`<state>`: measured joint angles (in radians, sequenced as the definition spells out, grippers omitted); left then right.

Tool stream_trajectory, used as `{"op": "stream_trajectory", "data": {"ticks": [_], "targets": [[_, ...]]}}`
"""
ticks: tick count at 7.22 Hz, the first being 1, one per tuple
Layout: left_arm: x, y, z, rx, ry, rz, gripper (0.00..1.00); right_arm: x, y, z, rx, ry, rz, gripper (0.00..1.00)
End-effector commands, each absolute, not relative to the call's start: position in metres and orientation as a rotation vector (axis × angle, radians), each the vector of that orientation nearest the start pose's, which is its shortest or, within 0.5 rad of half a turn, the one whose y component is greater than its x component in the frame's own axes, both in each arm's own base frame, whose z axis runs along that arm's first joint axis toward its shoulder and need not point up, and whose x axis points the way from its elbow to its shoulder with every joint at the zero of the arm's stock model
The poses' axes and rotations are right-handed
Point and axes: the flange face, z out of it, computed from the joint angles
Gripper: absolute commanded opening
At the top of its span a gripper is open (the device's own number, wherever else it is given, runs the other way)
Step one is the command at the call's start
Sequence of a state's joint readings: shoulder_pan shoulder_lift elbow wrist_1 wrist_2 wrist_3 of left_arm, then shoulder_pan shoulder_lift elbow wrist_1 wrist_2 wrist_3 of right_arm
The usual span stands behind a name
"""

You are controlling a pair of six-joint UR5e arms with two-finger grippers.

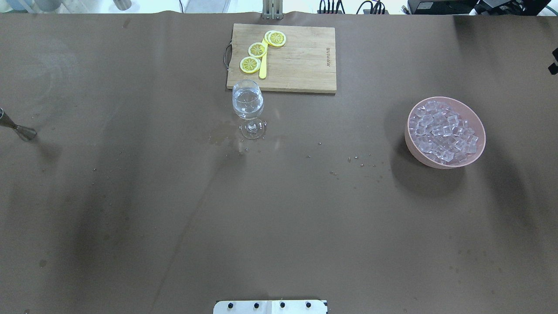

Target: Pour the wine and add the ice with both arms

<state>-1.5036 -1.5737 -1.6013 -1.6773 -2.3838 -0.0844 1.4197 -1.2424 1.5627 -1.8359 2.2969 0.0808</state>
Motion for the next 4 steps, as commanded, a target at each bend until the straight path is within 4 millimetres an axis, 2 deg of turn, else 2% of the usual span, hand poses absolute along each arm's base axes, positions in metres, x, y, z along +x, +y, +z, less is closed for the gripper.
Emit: {"op": "stream_trajectory", "data": {"ticks": [1, 4], "targets": [[-0.027, -0.504, 0.628, 0.07, 0.819, 0.041, 0.98, -0.042, -0.624, 0.514, -0.013, -0.737, -0.103, 1.0], [-0.027, -0.504, 0.631, 0.064, 0.816, 0.038, 0.98, -0.045, -0.611, 0.52, -0.058, -0.838, -0.072, 1.0]]}}
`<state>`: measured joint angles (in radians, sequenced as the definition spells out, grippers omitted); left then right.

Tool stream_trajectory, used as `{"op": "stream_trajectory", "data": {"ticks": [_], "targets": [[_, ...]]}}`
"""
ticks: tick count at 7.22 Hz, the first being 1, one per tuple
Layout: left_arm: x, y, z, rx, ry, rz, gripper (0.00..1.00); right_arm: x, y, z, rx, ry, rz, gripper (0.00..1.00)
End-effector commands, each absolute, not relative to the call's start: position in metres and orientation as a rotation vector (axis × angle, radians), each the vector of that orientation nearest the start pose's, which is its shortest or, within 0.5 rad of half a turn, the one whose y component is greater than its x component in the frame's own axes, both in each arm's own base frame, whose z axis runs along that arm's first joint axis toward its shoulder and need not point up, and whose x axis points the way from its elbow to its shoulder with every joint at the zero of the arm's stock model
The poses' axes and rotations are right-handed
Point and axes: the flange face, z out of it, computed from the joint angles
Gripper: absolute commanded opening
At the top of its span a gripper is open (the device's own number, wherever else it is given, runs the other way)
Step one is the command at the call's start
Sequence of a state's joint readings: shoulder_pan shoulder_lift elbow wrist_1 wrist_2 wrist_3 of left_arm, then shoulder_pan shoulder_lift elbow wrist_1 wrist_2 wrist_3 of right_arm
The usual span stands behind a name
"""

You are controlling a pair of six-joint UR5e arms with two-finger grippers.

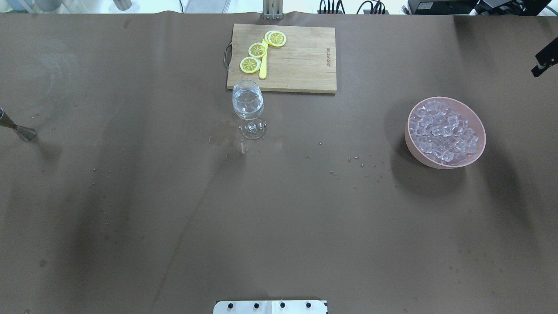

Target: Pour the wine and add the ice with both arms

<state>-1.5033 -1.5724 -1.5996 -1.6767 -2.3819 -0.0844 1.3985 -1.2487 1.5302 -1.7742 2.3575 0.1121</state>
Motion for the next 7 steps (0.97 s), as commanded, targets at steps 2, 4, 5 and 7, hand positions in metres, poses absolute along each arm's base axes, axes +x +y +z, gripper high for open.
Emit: {"op": "stream_trajectory", "data": {"ticks": [2, 4, 5, 7], "targets": [[-0.027, -0.504, 0.633, 0.062, 0.814, 0.037, 0.98, -0.05, -0.608, 0.518, -0.061, -0.84, -0.067, 1.0], [-0.027, -0.503, 0.634, 0.061, 0.817, 0.037, 0.98, -0.057, -0.61, 0.497, -0.043, -0.853, -0.075, 1.0], [-0.027, -0.503, 0.635, 0.057, 0.814, 0.035, 0.98, -0.075, -0.613, 0.486, -0.045, -0.87, -0.103, 1.0], [-0.027, -0.502, 0.637, 0.054, 0.815, 0.034, 0.98, -0.136, -0.612, 0.459, -0.082, -0.852, -0.121, 1.0]]}}
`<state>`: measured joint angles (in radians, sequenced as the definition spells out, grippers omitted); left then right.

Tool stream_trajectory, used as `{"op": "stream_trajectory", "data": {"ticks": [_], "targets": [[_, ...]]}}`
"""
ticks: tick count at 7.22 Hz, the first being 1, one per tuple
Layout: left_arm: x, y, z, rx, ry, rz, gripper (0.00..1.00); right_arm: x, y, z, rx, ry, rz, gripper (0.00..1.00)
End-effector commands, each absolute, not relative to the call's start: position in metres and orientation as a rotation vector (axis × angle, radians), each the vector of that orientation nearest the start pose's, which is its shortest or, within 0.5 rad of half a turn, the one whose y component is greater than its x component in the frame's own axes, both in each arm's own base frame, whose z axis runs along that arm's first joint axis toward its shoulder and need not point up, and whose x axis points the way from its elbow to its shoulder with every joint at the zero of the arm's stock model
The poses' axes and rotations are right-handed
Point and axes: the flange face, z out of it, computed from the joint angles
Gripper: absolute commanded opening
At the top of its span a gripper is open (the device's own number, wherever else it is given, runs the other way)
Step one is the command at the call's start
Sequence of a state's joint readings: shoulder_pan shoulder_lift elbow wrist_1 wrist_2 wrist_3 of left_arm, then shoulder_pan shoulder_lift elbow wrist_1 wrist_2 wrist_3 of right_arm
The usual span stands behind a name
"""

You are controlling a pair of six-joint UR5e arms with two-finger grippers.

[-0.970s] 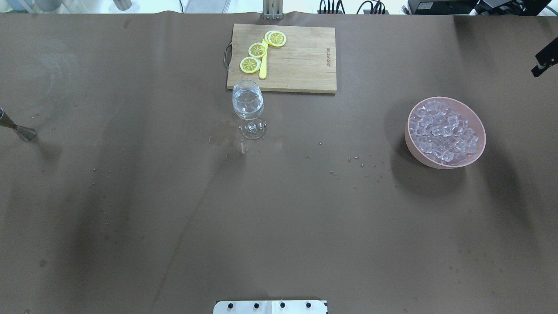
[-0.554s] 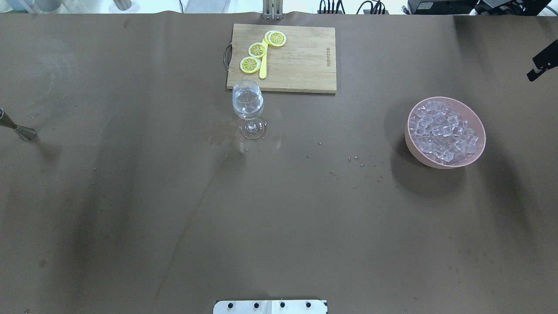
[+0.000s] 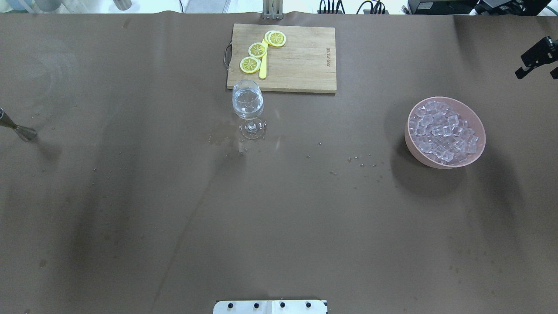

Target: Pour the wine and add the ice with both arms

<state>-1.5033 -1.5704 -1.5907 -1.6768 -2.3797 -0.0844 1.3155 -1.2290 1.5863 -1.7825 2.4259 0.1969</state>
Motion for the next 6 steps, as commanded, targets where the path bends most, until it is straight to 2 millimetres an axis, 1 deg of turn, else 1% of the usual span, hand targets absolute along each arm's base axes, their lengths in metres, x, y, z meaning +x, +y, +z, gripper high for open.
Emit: {"op": "stream_trajectory", "data": {"ticks": [1, 2, 3, 4, 5, 6], "targets": [[-0.028, -0.499, 0.642, 0.046, 0.816, 0.029, 0.98, -0.15, -0.615, 0.447, -0.094, -0.852, -0.102, 1.0], [-0.028, -0.497, 0.644, 0.043, 0.818, 0.028, 0.98, -0.166, -0.611, 0.436, -0.097, -0.853, -0.106, 1.0], [-0.029, -0.496, 0.642, 0.046, 0.819, 0.026, 0.98, -0.18, -0.602, 0.435, -0.103, -0.847, -0.125, 1.0], [-0.029, -0.496, 0.639, 0.049, 0.818, 0.02, 0.98, -0.202, -0.594, 0.436, -0.114, -0.811, -0.132, 1.0], [-0.029, -0.497, 0.638, 0.05, 0.819, 0.018, 0.98, -0.216, -0.586, 0.44, -0.13, -0.789, -0.129, 1.0], [-0.031, -0.496, 0.632, 0.063, 0.818, 0.016, 0.98, -0.221, -0.58, 0.449, -0.148, -0.778, -0.127, 1.0]]}}
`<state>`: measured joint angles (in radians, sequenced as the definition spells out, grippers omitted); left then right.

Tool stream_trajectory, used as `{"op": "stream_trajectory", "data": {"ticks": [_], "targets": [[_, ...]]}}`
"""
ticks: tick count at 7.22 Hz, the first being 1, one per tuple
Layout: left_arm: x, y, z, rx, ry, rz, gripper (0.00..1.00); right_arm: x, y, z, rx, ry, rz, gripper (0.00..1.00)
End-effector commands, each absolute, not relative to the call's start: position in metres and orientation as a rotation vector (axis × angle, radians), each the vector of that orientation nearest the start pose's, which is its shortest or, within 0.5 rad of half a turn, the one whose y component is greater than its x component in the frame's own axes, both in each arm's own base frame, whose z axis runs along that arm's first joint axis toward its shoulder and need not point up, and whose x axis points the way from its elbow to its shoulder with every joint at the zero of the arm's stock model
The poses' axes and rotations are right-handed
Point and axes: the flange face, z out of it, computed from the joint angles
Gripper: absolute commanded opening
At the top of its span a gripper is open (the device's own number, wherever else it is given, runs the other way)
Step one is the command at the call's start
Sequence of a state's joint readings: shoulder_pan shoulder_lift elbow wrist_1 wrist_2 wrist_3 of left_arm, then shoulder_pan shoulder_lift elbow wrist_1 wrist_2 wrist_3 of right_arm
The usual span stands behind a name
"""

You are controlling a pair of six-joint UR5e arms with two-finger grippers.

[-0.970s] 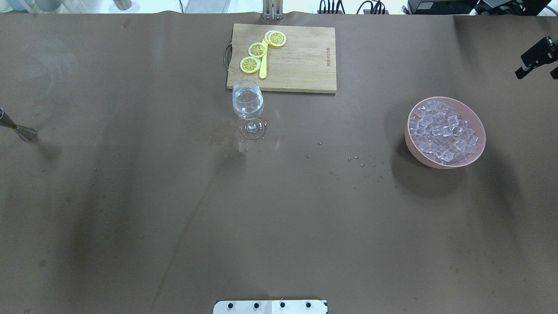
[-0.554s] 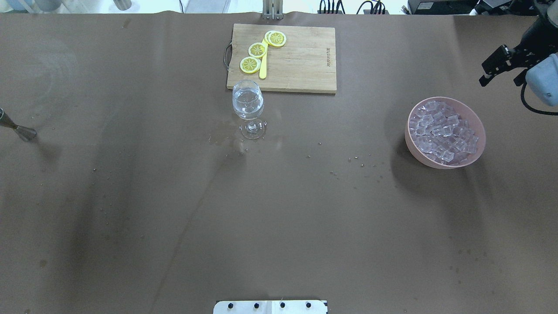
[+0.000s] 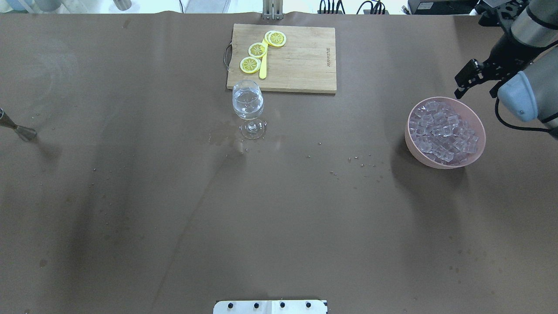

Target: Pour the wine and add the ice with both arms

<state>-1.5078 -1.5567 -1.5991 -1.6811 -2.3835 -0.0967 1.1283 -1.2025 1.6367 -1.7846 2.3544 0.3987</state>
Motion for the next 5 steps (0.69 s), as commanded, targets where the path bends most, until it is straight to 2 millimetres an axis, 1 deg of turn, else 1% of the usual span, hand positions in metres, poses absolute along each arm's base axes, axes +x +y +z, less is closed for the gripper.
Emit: {"op": "stream_trajectory", "data": {"ticks": [1, 2, 3, 4, 5], "targets": [[-0.042, -0.487, 0.63, 0.075, 0.817, -0.002, 0.98, -0.225, -0.576, 0.454, -0.157, -0.766, -0.12, 1.0], [-0.041, -0.486, 0.62, 0.09, 0.828, -0.088, 0.98, -0.239, -0.568, 0.459, -0.173, -0.748, -0.122, 1.0], [-0.039, -0.492, 0.608, 0.153, 0.851, -0.177, 0.98, -0.252, -0.56, 0.466, -0.191, -0.727, -0.116, 1.0], [-0.039, -0.481, 0.613, 0.194, 0.866, -0.208, 0.98, -0.259, -0.558, 0.468, -0.192, -0.715, -0.125, 1.0], [-0.041, -0.472, 0.616, 0.234, 0.867, -0.212, 0.98, -0.264, -0.558, 0.471, -0.194, -0.702, -0.13, 0.94]]}}
